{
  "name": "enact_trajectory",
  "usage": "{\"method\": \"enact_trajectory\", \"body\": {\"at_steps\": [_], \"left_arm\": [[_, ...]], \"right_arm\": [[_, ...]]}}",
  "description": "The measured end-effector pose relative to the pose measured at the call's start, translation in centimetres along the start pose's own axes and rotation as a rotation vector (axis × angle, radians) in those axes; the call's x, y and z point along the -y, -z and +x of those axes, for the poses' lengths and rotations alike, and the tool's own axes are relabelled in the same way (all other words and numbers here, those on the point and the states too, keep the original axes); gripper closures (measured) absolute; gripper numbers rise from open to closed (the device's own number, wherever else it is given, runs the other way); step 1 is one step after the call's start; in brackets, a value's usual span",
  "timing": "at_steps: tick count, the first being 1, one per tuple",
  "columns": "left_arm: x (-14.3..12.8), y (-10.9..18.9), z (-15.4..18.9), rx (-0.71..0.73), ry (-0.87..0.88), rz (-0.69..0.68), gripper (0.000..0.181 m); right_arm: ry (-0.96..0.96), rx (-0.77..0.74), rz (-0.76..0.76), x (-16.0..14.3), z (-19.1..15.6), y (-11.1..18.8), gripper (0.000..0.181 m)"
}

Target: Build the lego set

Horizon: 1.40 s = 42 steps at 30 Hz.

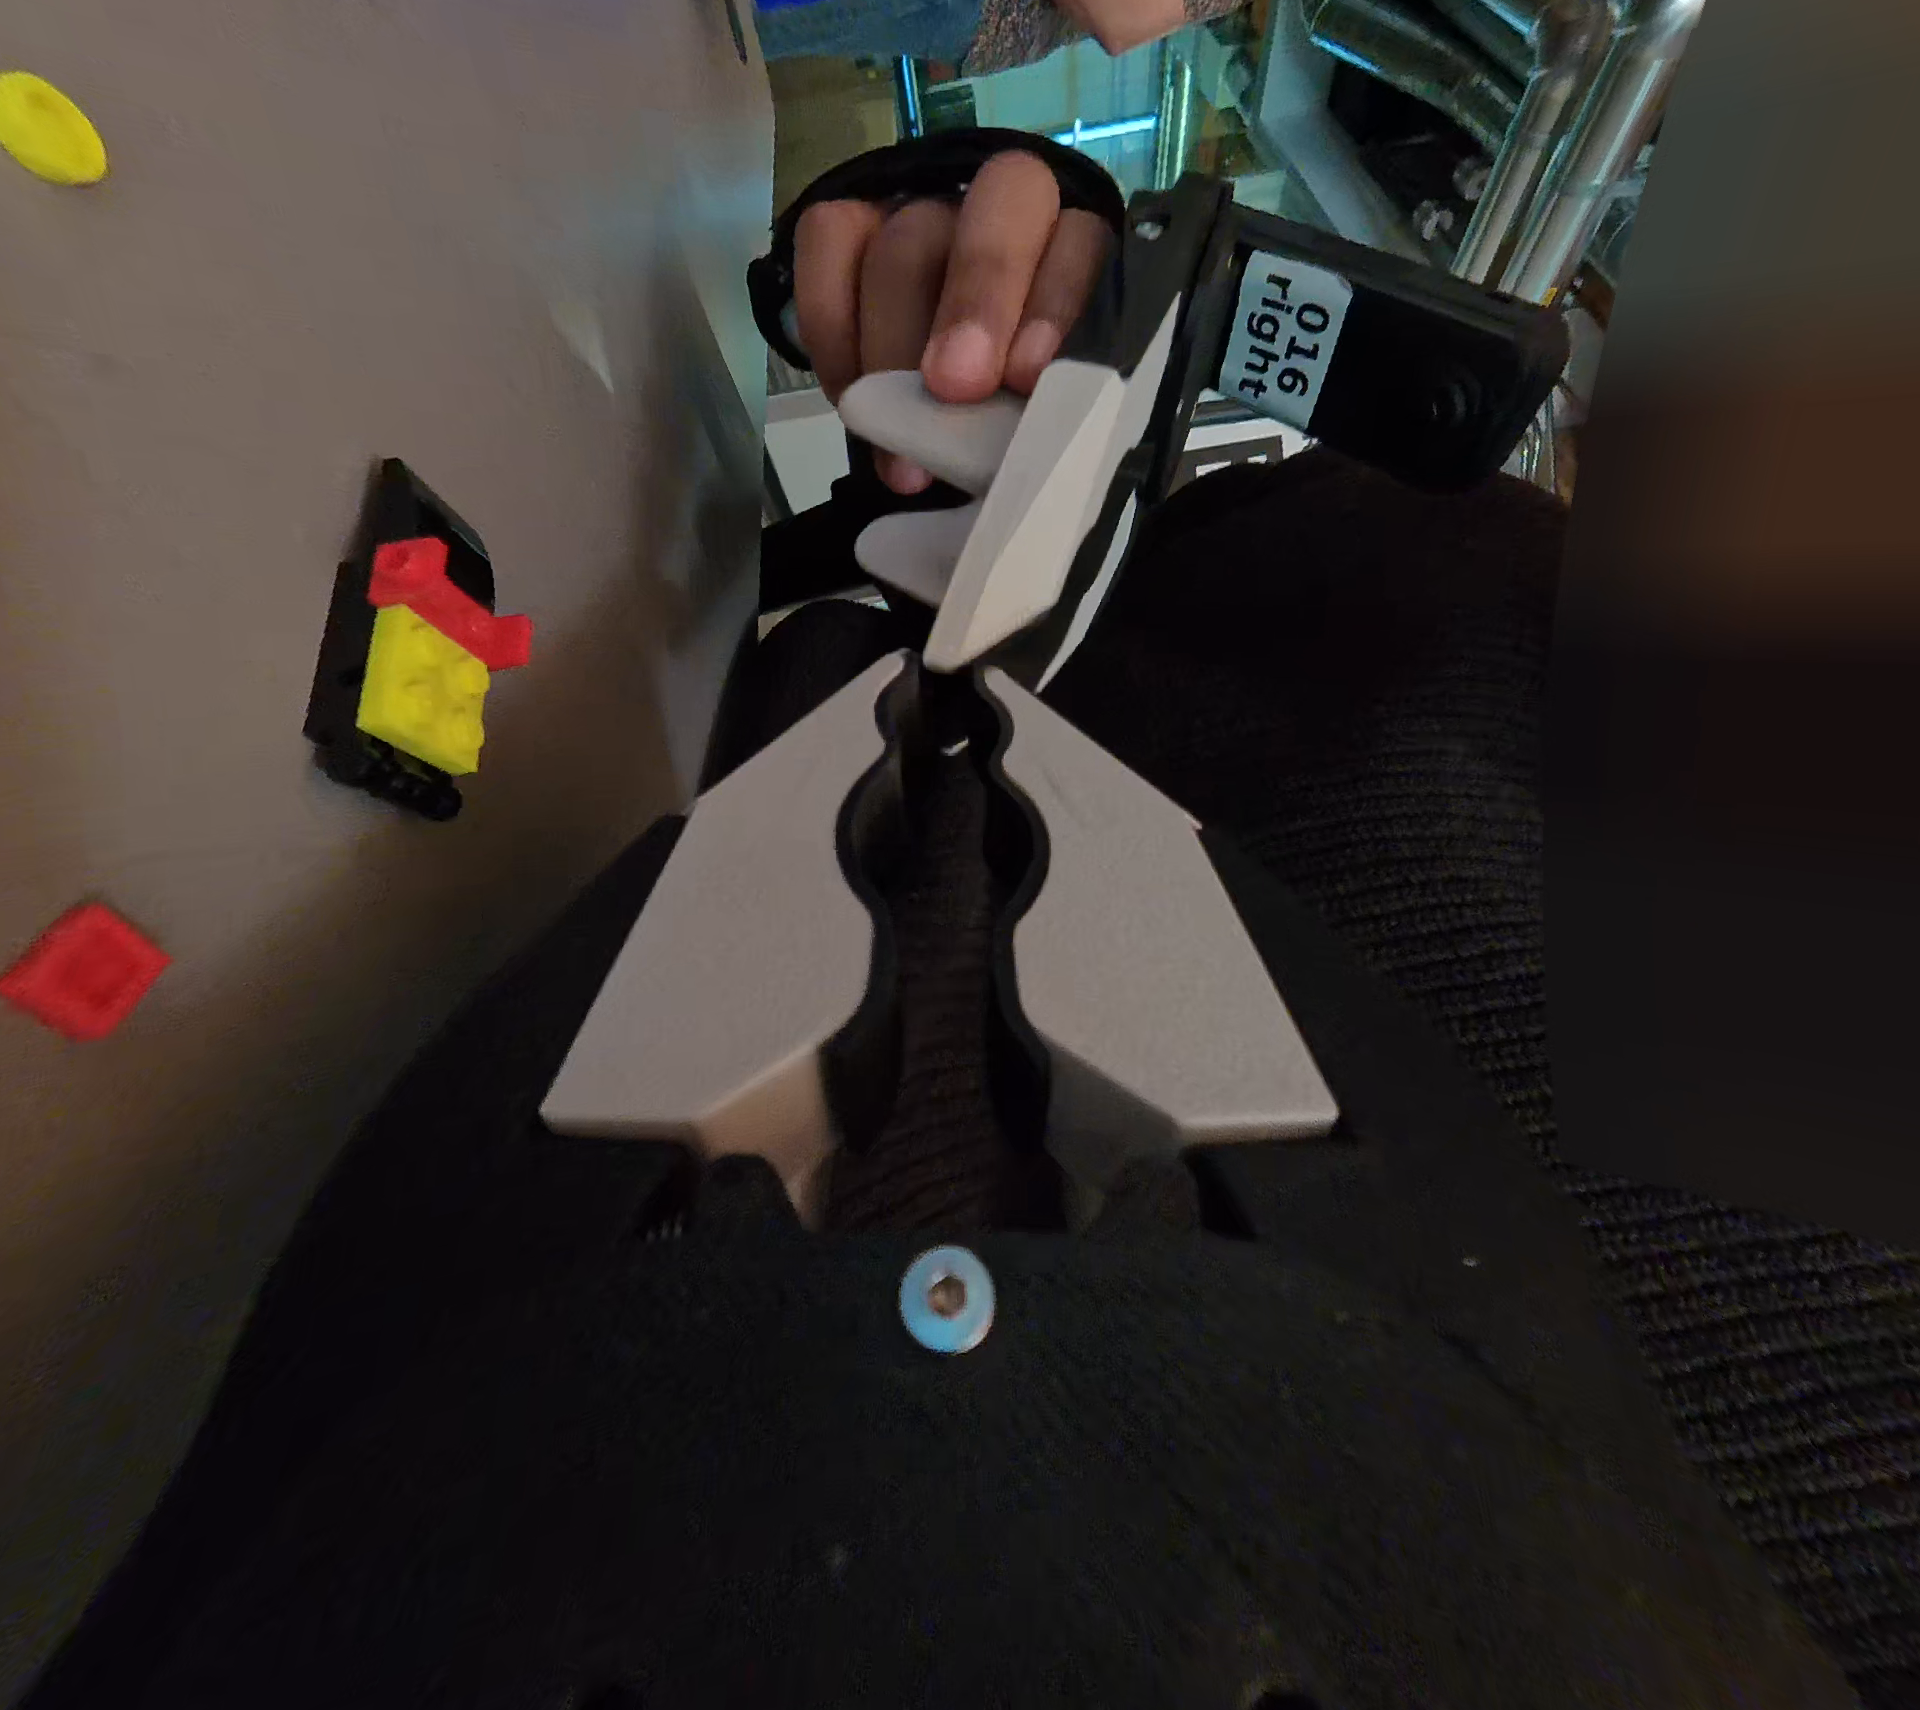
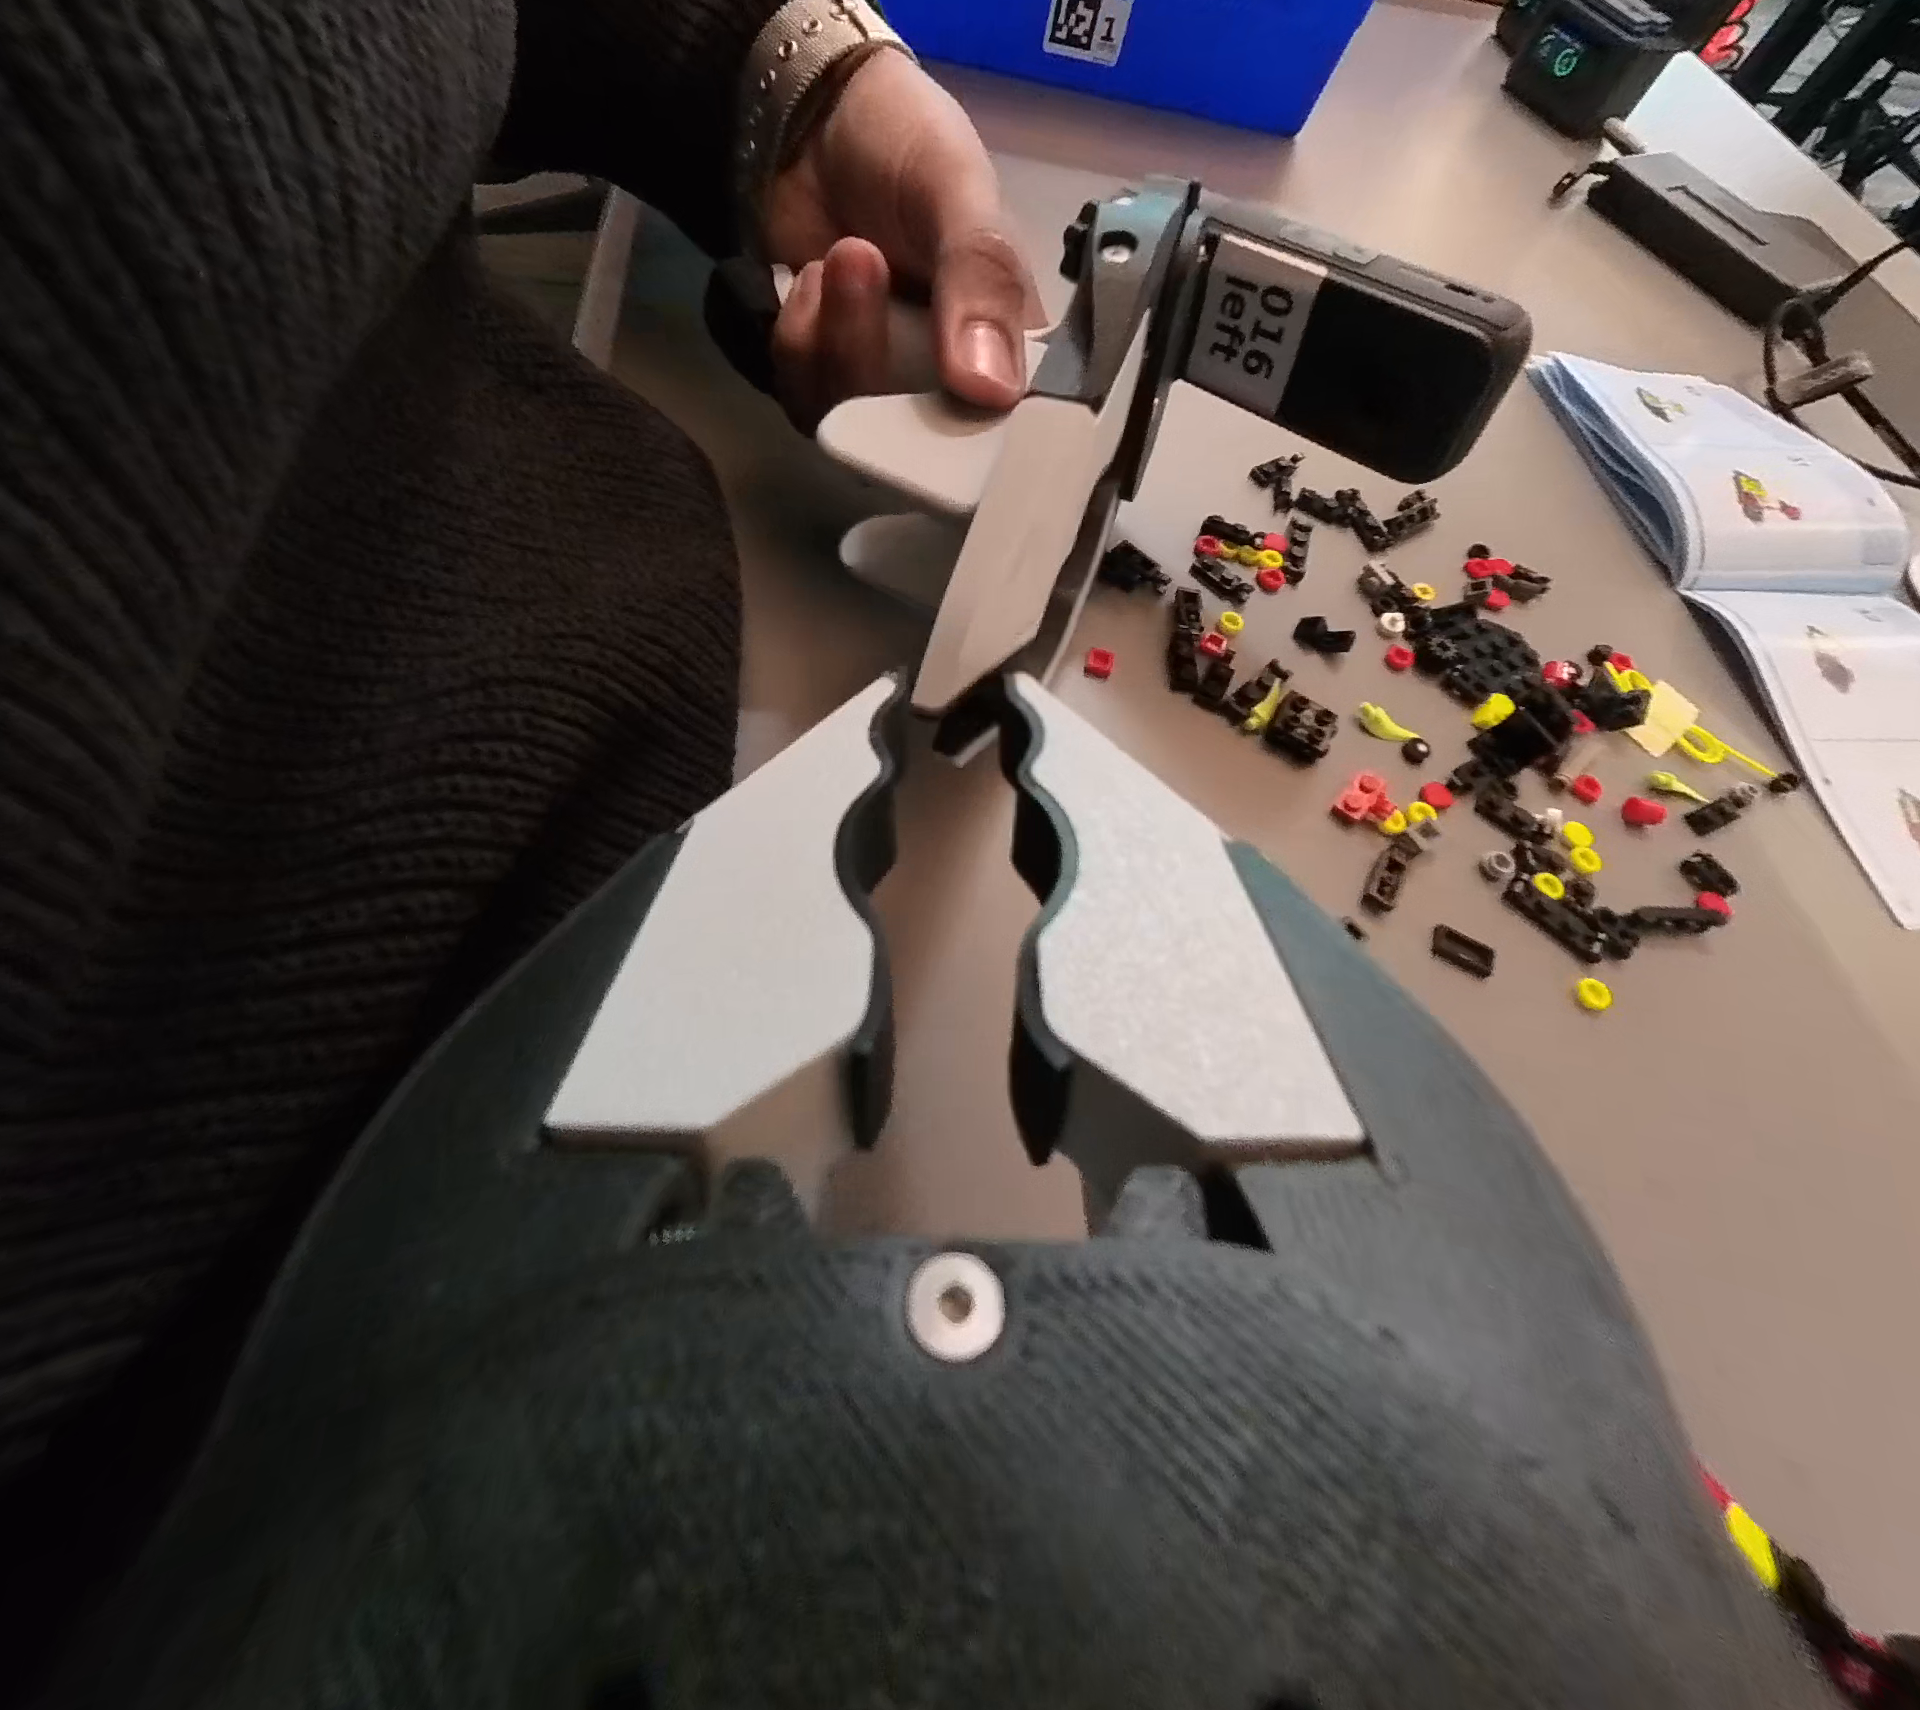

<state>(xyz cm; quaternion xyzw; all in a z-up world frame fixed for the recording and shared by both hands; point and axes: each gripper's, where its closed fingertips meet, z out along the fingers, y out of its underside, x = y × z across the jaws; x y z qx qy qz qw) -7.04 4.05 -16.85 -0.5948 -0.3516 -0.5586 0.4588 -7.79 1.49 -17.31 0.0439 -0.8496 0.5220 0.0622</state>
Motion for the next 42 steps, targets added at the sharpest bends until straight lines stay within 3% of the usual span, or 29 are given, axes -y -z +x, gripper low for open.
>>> {"method": "enact_trajectory", "body": {"at_steps": [16,25,30,36,40,42], "left_arm": [[1.8,1.6,-0.7,0.075,-0.034,0.095,0.163],[2.7,2.6,-1.1,0.129,-0.087,0.138,0.161],[3.3,3.3,-0.9,0.141,-0.113,0.166,0.161],[4.4,5.4,-1.5,0.318,-0.276,0.195,0.155],[4.2,6.1,-2.6,0.443,-0.356,0.157,0.151],[4.0,6.1,-3.0,0.458,-0.357,0.140,0.150]], "right_arm": [[-0.073,-0.057,-0.077,-2.1,1.9,0.6,0.167],[-0.166,-0.083,-0.325,-8.3,3.2,1.7,0.167],[-0.178,-0.101,-0.364,-9.1,3.5,1.6,0.167],[-0.190,-0.143,-0.359,-8.9,4.2,2.0,0.153],[-0.255,-0.224,-0.418,-9.6,5.3,2.7,0.157],[-0.299,-0.167,-0.392,-9.0,4.3,2.2,0.152]]}}
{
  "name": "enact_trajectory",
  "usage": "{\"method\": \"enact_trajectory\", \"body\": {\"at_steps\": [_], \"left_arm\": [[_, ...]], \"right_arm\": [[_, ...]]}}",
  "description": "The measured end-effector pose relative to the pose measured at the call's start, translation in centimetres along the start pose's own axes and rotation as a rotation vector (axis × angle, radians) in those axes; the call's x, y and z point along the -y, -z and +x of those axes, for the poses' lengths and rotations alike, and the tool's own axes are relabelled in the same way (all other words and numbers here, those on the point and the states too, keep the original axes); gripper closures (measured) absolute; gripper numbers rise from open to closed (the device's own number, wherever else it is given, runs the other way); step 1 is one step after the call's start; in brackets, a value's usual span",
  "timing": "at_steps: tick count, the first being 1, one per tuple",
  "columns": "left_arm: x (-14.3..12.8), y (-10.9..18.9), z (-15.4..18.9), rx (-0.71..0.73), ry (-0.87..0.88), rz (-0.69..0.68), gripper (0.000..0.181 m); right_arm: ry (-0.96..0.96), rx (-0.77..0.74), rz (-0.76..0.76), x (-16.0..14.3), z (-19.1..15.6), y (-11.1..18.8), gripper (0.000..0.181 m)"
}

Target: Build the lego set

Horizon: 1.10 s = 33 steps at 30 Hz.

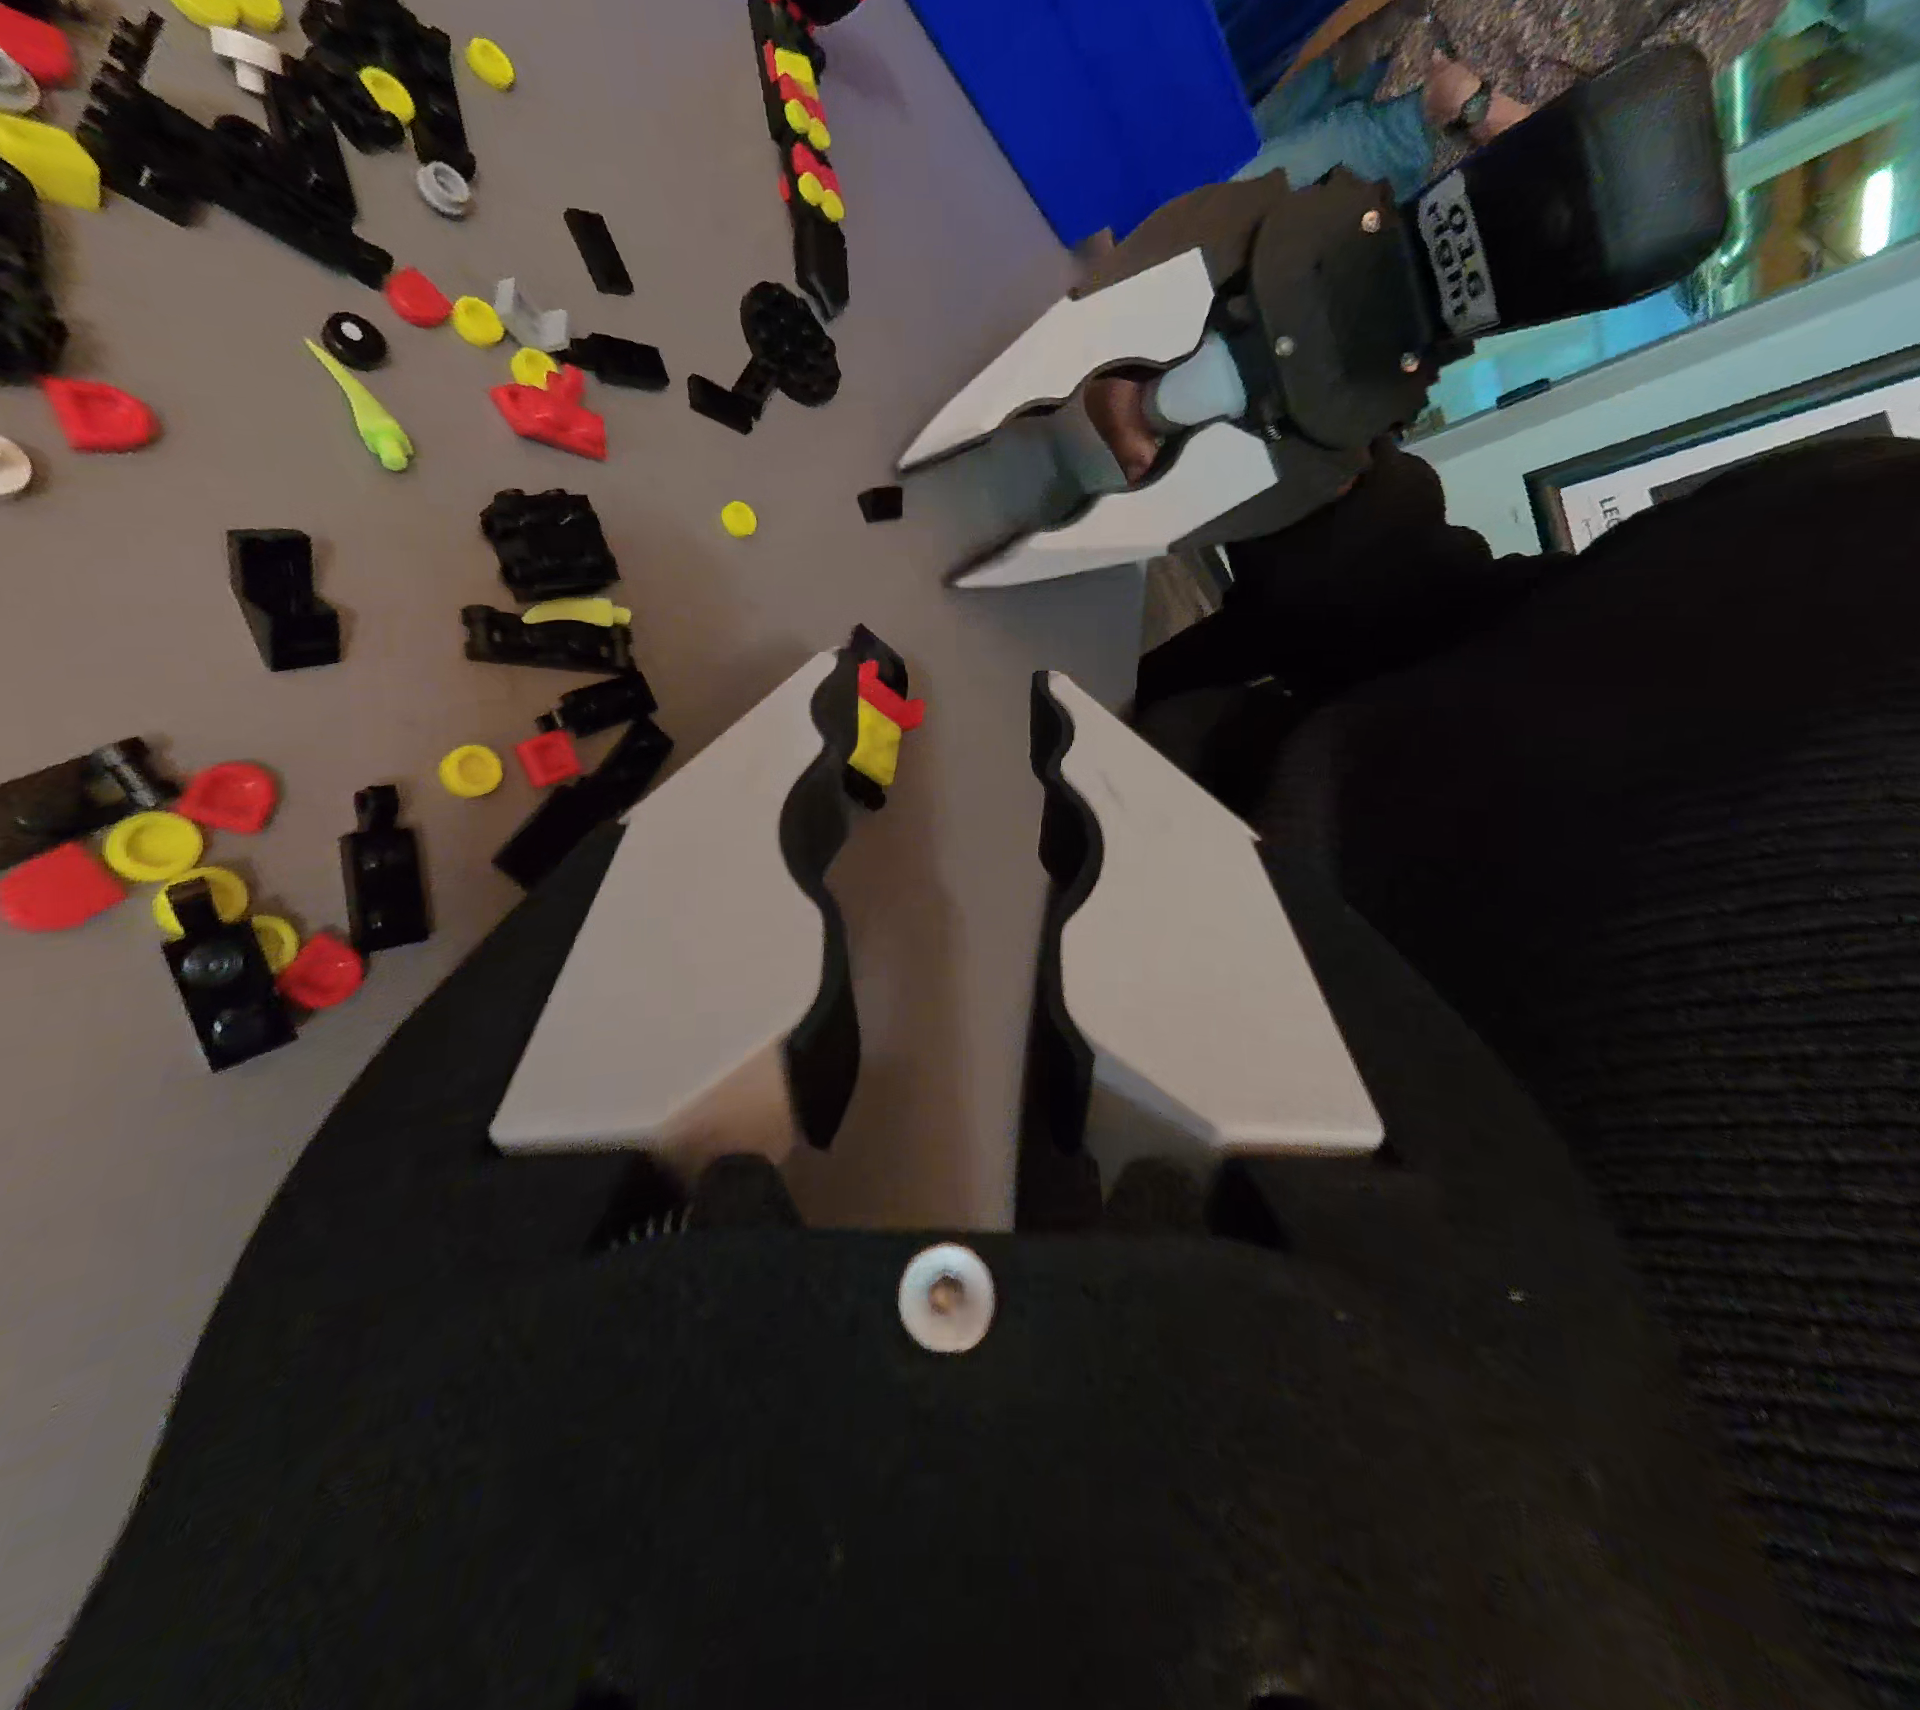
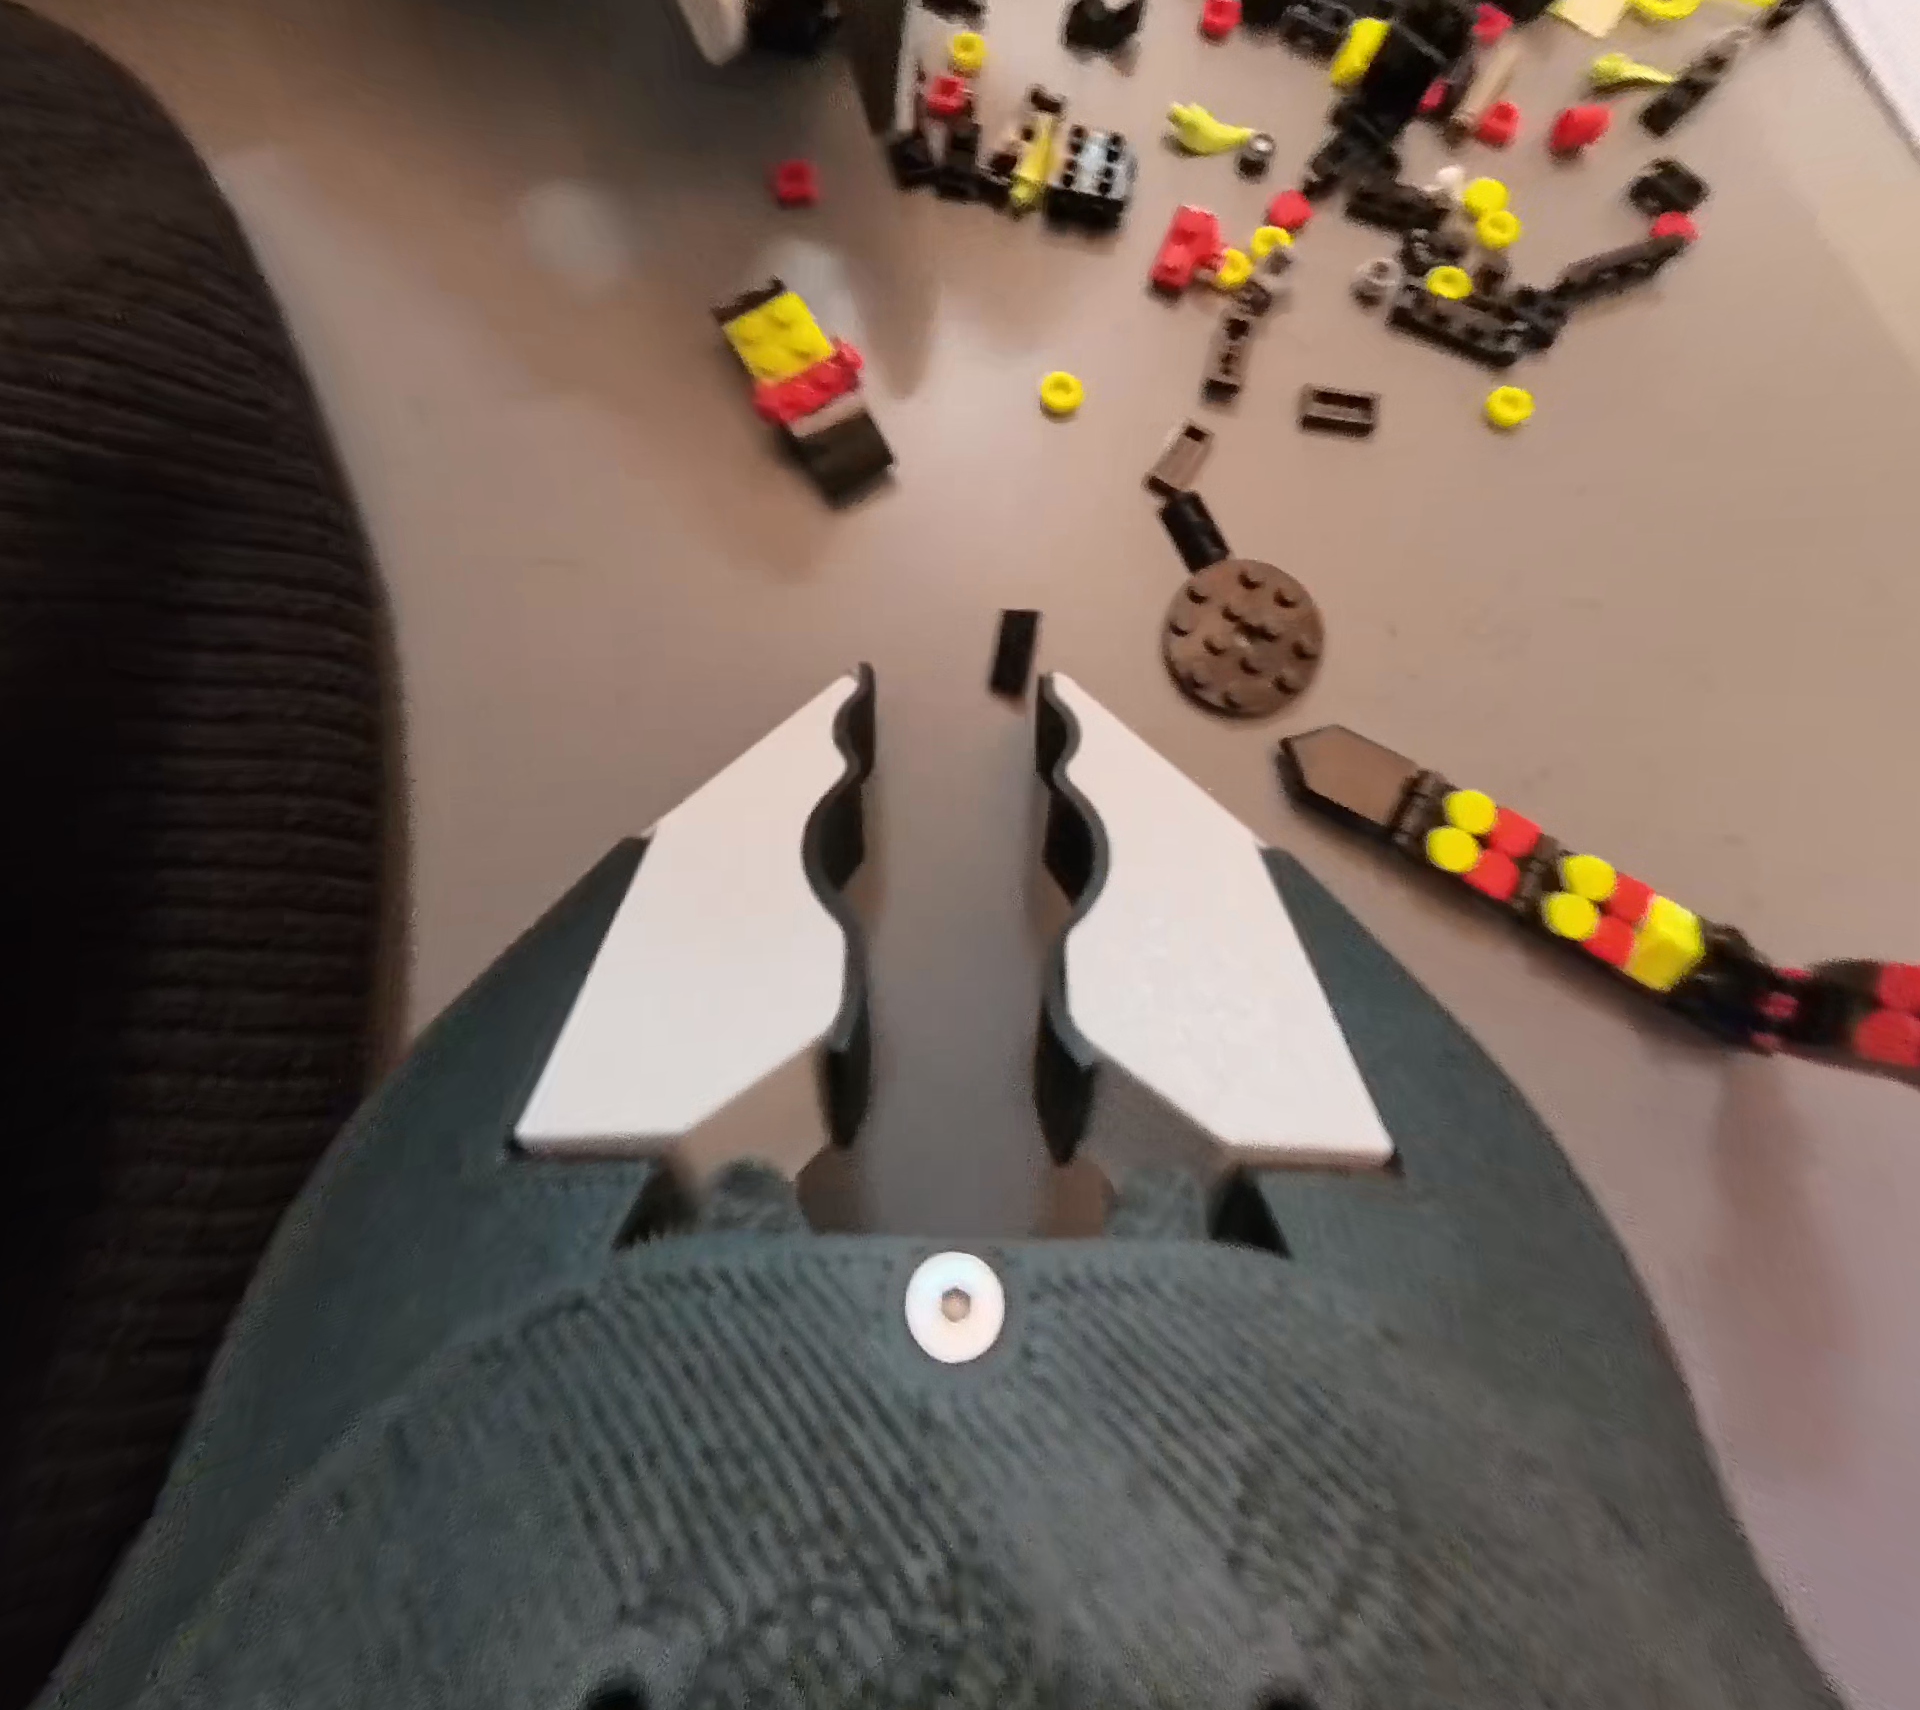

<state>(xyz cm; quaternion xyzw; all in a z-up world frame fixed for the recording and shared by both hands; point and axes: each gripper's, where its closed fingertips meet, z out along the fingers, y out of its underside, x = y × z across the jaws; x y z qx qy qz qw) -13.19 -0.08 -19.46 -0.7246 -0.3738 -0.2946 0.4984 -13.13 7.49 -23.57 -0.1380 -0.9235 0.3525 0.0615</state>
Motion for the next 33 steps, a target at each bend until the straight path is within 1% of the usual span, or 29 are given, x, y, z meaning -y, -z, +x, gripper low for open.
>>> {"method": "enact_trajectory", "body": {"at_steps": [2,5,9,14,18,26,33], "left_arm": [[-0.4,-0.3,0.1,-0.007,-0.001,-0.020,0.149],[-0.9,-0.6,0.0,0.020,-0.041,-0.056,0.147],[-1.5,-1.0,-0.2,0.062,-0.096,-0.090,0.145],[-1.7,-1.2,-0.2,0.058,-0.093,-0.102,0.145],[-1.7,-1.3,-0.2,0.050,-0.087,-0.099,0.145],[-2.0,-1.4,-0.5,0.071,-0.102,-0.119,0.145],[-2.1,-1.4,-0.4,0.065,-0.098,-0.122,0.145]], "right_arm": [[0.017,0.027,-0.007,0.1,-0.8,-0.1,0.147],[0.081,-0.022,-0.034,-0.3,-0.4,-0.2,0.146],[0.052,-0.043,-0.027,-0.4,0.4,0.0,0.153],[0.045,-0.062,-0.008,0.0,0.8,0.1,0.158],[0.018,-0.080,0.024,0.8,1.1,0.3,0.168],[-0.019,-0.087,0.002,0.8,1.3,-0.7,0.176],[-0.072,-0.055,0.007,0.7,1.2,-1.0,0.176]]}}
